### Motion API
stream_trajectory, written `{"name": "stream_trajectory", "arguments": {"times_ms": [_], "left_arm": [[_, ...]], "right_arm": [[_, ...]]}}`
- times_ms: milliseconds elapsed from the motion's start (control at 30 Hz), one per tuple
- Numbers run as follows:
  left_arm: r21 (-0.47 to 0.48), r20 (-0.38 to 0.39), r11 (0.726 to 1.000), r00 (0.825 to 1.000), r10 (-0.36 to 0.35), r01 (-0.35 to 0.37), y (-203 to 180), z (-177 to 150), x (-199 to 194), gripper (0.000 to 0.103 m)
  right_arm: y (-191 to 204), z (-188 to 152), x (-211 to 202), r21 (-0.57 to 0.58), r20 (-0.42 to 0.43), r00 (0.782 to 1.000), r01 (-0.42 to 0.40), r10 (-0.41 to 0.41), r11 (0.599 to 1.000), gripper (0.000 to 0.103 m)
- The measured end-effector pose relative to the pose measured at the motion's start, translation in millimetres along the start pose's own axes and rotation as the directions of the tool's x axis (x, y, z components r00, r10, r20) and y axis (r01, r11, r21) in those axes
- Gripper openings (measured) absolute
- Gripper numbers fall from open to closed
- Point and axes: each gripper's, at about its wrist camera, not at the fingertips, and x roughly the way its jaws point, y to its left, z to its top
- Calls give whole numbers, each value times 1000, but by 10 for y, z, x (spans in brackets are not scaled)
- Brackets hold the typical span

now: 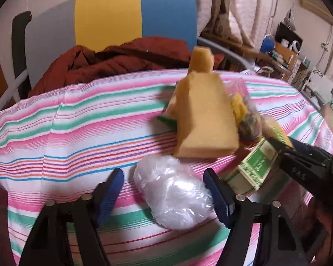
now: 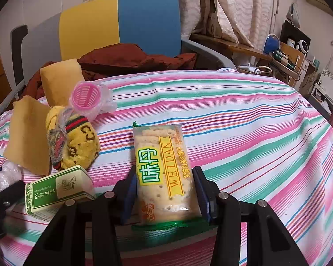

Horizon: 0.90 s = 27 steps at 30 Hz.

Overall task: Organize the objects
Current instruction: 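Grasp the WEIDAN cracker packet with the right tool while the left tool grasps the clear plastic bag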

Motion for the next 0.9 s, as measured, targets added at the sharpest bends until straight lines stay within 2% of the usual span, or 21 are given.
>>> {"name": "stream_trajectory", "arguments": {"times_ms": [67, 100, 233, 300, 467, 700, 900], "left_arm": [[4, 11, 1000, 1000, -29, 28, 2, -9, -13, 58], [-4, 19, 999, 999, -38, 38, 20, -19, -23, 57], [-41, 33, 998, 998, -49, 51, 115, -40, -52, 41], [-48, 40, 997, 997, -64, 66, 150, -65, -83, 40], [-42, 62, 998, 997, -46, 48, 211, -174, -196, 40], [-100, 94, 994, 995, -33, 43, 442, -374, -391, 40], [-95, 111, 994, 993, -41, 52, 460, -472, -502, 40]], "right_arm": [[3, -5, -3, -2, 2, 1000, 2, -2, 1000, 48], [7, -8, -4, -3, 2, 1000, 4, -4, 1000, 48], [20, -12, -10, -9, 5, 1000, 13, -13, 1000, 48], [32, -14, -15, -13, 7, 1000, 22, -22, 1000, 48], [47, -11, -51, -22, 28, 999, 40, -40, 999, 48], [71, -27, -240, -21, 114, 991, 77, -74, 997, 48], [46, -96, -387, 6, 134, 989, 62, -63, 998, 48]]}}
